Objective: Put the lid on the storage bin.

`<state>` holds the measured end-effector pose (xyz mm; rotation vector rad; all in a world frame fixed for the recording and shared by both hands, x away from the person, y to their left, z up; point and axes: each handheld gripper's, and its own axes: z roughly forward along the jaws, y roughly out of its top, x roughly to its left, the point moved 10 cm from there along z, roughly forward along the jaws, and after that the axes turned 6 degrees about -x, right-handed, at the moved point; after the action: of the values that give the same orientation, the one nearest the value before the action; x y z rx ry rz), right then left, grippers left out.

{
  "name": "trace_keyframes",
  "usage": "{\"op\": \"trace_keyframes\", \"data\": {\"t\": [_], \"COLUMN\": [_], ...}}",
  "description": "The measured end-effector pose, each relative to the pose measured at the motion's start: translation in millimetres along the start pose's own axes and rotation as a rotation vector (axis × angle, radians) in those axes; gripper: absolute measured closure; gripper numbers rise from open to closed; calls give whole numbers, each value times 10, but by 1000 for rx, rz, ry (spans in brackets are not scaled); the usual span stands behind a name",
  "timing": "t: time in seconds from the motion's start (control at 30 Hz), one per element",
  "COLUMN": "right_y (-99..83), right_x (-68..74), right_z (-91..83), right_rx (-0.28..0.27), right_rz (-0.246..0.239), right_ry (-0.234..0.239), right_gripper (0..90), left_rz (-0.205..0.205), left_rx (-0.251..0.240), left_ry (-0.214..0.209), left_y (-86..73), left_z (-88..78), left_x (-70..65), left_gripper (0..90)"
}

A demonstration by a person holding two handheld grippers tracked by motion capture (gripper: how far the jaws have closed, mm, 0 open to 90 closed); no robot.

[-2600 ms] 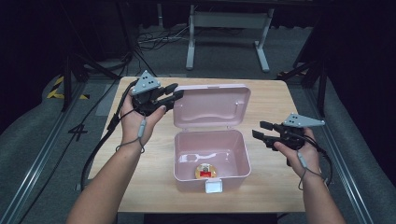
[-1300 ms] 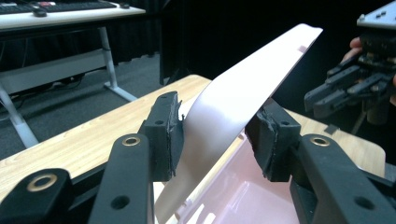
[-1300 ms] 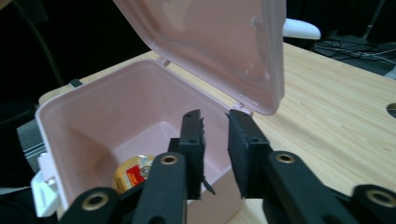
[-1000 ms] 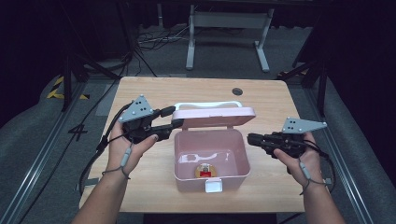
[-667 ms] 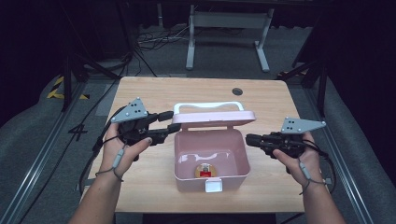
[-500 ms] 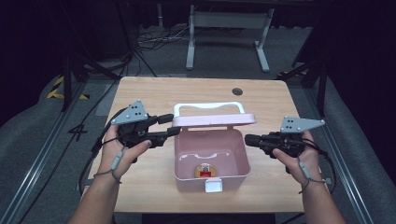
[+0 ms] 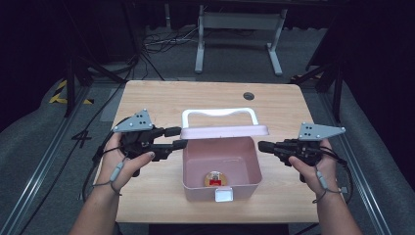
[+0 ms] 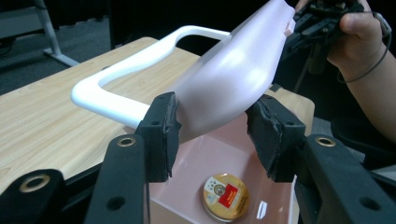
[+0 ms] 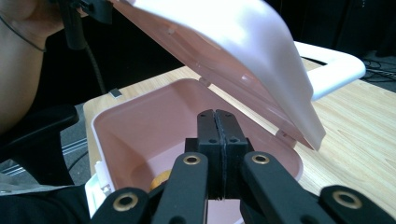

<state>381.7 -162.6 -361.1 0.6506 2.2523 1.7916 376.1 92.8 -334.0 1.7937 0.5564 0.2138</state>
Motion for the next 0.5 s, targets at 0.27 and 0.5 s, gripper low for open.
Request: {"op": "trace_keyframes", "data": {"t": [0.27,0.5], "right_y": [-7,-15], "right_x": [33,45], "right_z": [14,23], "right_rx": [2,2], "right_rz": [-4,-8], "right_ry": [24,31], "right_gripper": [900,900], "left_rz": [11,0], "left_rx": [56,99], "left_ry": [-24,-43], "left_y": [-78,-160], "left_z": [-18,-36], "left_x": [-44,-70], "left_gripper": [533,540]}}
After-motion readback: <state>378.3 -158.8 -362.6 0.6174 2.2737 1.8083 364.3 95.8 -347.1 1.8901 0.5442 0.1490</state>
